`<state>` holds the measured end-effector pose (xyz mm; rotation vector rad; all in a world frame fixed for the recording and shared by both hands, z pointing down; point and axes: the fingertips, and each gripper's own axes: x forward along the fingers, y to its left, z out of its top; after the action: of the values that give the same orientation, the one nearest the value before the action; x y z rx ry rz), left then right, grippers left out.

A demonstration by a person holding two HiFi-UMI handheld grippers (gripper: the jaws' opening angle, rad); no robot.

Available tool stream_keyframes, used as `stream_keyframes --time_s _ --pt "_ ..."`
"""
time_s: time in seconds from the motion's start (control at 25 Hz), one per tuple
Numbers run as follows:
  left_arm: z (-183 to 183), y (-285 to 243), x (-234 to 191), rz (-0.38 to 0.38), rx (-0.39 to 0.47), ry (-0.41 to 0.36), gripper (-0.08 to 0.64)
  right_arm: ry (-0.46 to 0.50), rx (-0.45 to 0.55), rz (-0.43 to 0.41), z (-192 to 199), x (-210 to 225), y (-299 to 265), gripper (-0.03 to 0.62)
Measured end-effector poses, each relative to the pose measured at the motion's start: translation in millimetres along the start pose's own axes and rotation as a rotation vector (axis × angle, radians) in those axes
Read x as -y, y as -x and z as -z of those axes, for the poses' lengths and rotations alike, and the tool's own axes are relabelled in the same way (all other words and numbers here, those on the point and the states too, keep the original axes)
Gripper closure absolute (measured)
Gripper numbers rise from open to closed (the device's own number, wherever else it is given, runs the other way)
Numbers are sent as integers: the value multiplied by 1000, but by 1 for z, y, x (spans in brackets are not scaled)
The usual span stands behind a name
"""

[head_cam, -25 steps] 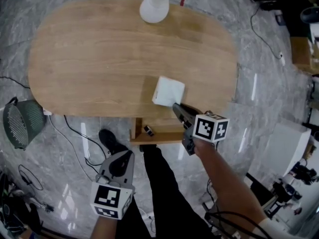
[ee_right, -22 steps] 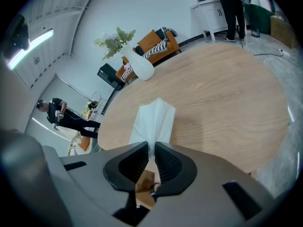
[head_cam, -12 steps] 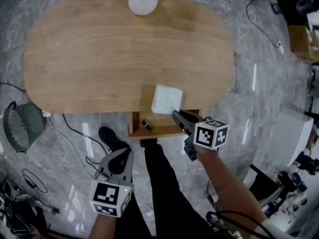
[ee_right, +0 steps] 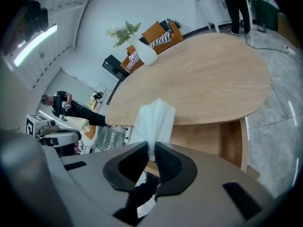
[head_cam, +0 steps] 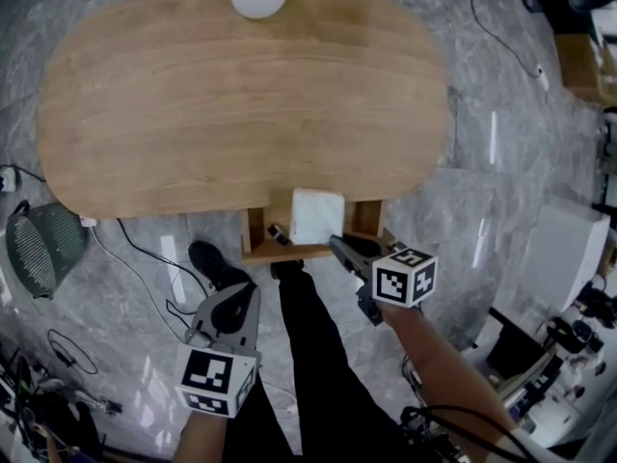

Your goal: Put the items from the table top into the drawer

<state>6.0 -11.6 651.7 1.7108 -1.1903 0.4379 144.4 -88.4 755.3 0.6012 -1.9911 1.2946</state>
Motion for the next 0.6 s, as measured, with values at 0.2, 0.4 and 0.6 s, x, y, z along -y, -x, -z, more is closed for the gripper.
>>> stream_keyframes --time_s 0.2,0.4,0.6 --pt "0 -5 6 6 -11 -11 558 -1 -17 -32 19 -3 6 528" --pt "4 -11 9 7 1 -23 559 31 -44 -45 35 -6 10 528" --pt "6 -15 11 9 -9 -26 558 54 -68 -28 46 1 9 528"
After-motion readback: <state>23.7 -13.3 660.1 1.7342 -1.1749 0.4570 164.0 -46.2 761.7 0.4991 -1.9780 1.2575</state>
